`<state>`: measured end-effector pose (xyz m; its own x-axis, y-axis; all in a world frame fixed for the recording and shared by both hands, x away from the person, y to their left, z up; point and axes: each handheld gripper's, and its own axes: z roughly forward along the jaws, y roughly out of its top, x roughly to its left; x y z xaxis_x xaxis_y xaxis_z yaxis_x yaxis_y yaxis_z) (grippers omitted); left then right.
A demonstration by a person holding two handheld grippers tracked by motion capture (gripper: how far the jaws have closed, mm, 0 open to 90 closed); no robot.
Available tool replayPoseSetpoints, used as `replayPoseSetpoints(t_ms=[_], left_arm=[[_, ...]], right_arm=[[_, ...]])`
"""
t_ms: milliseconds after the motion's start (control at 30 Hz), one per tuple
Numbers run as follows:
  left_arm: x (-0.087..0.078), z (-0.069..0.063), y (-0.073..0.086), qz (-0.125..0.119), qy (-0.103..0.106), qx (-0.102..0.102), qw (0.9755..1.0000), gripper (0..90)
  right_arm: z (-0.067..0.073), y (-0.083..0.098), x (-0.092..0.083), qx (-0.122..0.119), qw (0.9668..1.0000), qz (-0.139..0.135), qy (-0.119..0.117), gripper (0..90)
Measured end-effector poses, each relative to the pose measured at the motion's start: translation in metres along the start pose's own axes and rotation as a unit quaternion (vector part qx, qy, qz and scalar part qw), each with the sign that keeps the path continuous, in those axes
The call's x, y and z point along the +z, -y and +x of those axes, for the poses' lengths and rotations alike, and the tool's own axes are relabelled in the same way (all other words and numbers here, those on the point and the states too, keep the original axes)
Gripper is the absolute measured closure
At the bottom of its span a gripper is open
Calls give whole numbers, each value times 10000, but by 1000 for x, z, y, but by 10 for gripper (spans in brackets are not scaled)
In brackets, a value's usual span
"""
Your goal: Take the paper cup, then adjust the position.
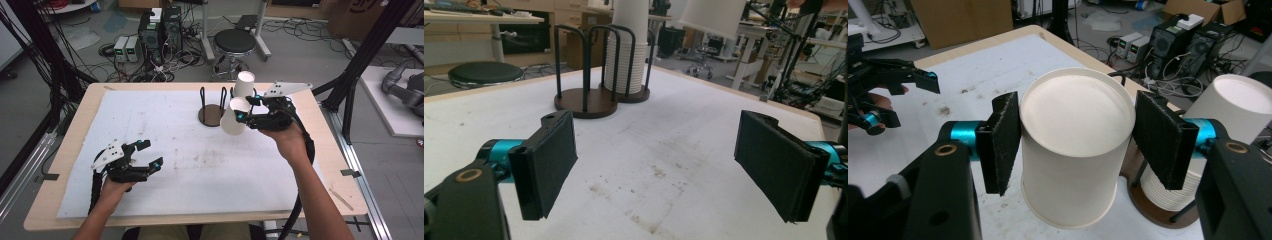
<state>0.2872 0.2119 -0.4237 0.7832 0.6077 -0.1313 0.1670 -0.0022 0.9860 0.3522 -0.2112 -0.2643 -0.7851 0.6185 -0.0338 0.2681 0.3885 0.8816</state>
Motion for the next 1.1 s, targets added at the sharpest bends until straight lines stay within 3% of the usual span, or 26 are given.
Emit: replayPoseSetpoints(t_ms=[100, 233, 333, 433, 667, 767, 967, 1100], left_arm=[[0, -2, -1, -68, 68, 15, 10000, 167], [1, -4, -1, -179, 157, 219, 9995, 164], [2, -5, -2, -175, 236, 257, 9992, 164], [4, -7, -5, -108, 293, 117, 9994, 164], [10, -9, -9, -62, 406, 23, 9992, 153], [13, -12, -11, -257, 635, -258, 9973, 153], [20, -19, -25, -355, 807, -52, 9961, 153], [27, -21, -26, -315, 934, -42, 9951, 153]], right_arm=[[1, 3, 3, -20, 10000, 53, -21, 378], [4, 3, 3, -44, 9999, 74, -85, 379], [9, 3, 3, -105, 9998, 40, -181, 378], [12, 3, 4, -121, 9997, 39, -227, 378], [21, 9, 9, -132, 9991, 45, -410, 378], [25, 11, 12, -150, 9985, 62, -516, 378], [33, 12, 14, -228, 9971, 71, -719, 378], [38, 11, 15, -269, 9961, 63, -840, 378]])
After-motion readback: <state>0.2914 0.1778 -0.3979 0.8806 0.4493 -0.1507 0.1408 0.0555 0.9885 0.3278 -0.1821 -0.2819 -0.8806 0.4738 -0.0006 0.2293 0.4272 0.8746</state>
